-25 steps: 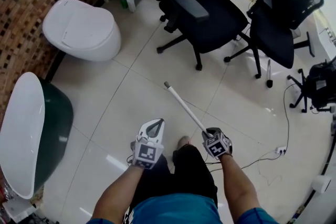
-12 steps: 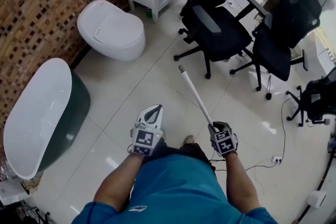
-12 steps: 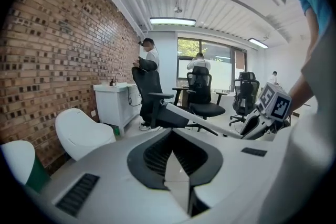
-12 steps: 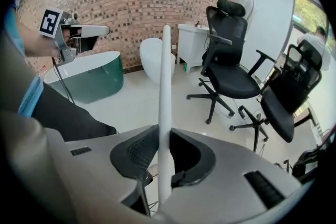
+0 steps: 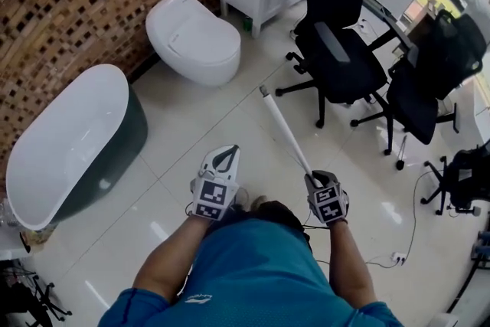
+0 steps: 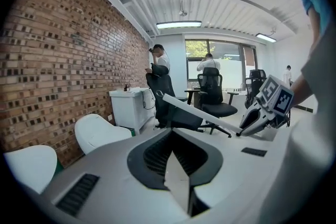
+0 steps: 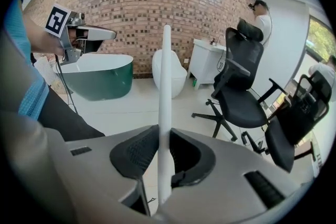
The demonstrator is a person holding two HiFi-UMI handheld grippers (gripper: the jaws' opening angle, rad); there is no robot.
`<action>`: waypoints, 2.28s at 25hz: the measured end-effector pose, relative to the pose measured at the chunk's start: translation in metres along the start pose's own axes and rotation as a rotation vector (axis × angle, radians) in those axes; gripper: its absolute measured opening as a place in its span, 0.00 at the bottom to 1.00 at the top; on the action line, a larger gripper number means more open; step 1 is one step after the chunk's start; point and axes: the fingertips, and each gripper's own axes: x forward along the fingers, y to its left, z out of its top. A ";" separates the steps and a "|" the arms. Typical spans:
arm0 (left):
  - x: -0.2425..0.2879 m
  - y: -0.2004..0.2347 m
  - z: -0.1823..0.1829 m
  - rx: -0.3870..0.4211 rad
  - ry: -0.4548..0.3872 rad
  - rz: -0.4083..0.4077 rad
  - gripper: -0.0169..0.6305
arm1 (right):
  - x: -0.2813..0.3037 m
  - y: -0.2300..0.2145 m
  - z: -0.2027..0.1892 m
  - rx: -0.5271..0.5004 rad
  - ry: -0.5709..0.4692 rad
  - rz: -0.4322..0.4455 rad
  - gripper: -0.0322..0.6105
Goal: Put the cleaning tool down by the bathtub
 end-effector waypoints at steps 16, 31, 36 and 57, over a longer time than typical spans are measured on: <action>-0.094 0.068 -0.035 -0.107 0.048 0.290 0.03 | 0.031 0.081 0.117 -0.287 -0.152 0.186 0.19; -0.223 0.243 -0.077 -0.206 -0.007 0.489 0.03 | 0.085 0.258 0.264 -0.546 -0.187 0.309 0.19; -0.305 0.287 -0.120 -0.276 0.015 0.625 0.03 | 0.107 0.348 0.297 -0.666 -0.186 0.407 0.19; -0.491 0.399 -0.202 -0.454 0.044 1.016 0.03 | 0.191 0.632 0.373 -1.310 -0.162 0.794 0.19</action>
